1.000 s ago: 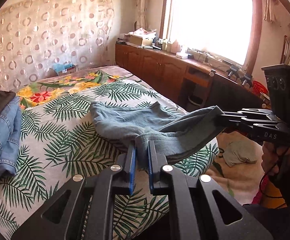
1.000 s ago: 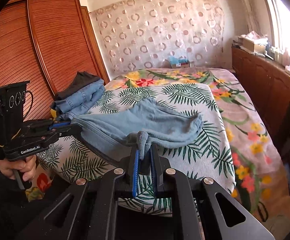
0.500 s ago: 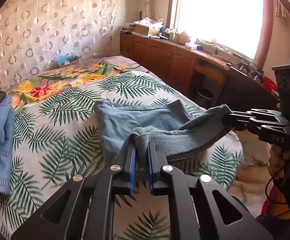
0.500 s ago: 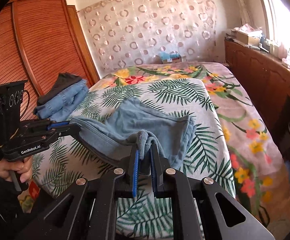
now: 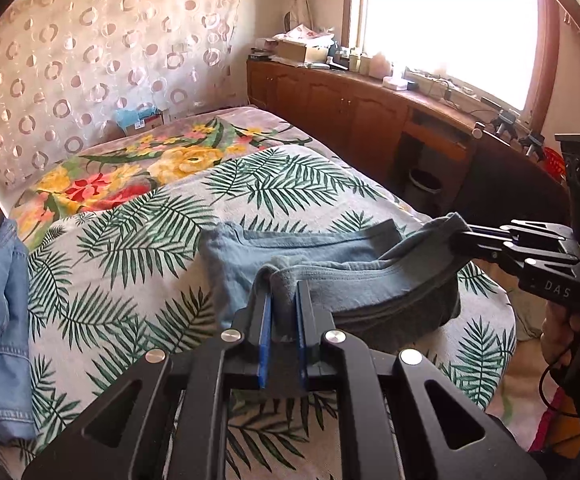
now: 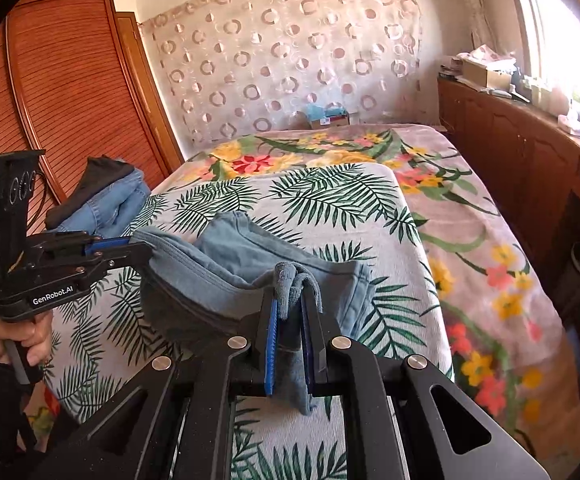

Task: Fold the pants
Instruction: 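Lift the held hem with both tools and fold it toward the waistband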

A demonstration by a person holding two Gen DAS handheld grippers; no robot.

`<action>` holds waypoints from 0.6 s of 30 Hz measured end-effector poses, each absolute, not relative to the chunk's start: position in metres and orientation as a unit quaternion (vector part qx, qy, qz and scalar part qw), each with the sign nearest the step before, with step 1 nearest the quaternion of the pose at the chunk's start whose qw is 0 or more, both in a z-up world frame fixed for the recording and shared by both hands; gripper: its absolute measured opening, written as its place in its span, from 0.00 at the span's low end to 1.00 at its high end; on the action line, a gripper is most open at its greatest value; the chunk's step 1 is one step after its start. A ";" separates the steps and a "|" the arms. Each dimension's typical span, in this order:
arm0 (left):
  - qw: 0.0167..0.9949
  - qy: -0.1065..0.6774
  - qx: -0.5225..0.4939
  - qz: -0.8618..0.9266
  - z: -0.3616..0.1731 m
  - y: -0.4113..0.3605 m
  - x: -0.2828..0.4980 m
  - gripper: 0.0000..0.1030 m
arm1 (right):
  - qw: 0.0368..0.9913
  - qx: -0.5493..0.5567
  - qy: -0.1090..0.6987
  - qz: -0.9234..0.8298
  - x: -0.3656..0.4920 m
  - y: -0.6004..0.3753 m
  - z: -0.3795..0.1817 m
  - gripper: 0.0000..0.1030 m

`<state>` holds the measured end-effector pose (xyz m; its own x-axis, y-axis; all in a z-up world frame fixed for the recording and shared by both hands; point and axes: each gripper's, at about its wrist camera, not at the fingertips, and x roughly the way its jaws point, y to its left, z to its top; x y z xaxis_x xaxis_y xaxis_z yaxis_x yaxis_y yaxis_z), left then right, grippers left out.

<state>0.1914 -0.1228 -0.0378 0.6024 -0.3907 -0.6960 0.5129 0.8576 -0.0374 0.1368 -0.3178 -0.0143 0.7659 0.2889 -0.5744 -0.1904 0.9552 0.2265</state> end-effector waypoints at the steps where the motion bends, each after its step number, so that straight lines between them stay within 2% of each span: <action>1: 0.892 0.367 0.085 -0.251 -0.038 -0.124 0.194 0.11 | 0.937 0.073 0.318 0.122 0.138 -0.317 -0.016 0.10; 9: 0.881 0.402 0.085 -0.233 -0.064 -0.128 0.211 0.14 | 0.930 0.051 0.347 0.107 0.144 -0.304 -0.026 0.11; 10: 0.881 0.404 0.082 -0.233 -0.065 -0.127 0.211 0.15 | 0.929 0.052 0.350 0.106 0.145 -0.304 -0.025 0.13; 14: 0.884 0.403 0.089 -0.221 -0.065 -0.123 0.209 0.23 | 0.932 0.047 0.347 0.089 0.142 -0.306 -0.015 0.20; 16: 0.887 0.398 0.092 -0.217 -0.062 -0.119 0.205 0.32 | 0.935 0.046 0.341 0.081 0.136 -0.310 -0.010 0.27; 18: 0.886 0.396 0.089 -0.223 -0.061 -0.115 0.201 0.40 | 0.938 0.049 0.333 0.084 0.130 -0.310 -0.006 0.29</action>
<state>0.2008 -0.1151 -0.0610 0.5870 -0.3246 -0.7416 0.4660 0.8846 -0.0183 0.1295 -0.3099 -0.0055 0.7639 0.1899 -0.6168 -0.1252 0.9812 0.1470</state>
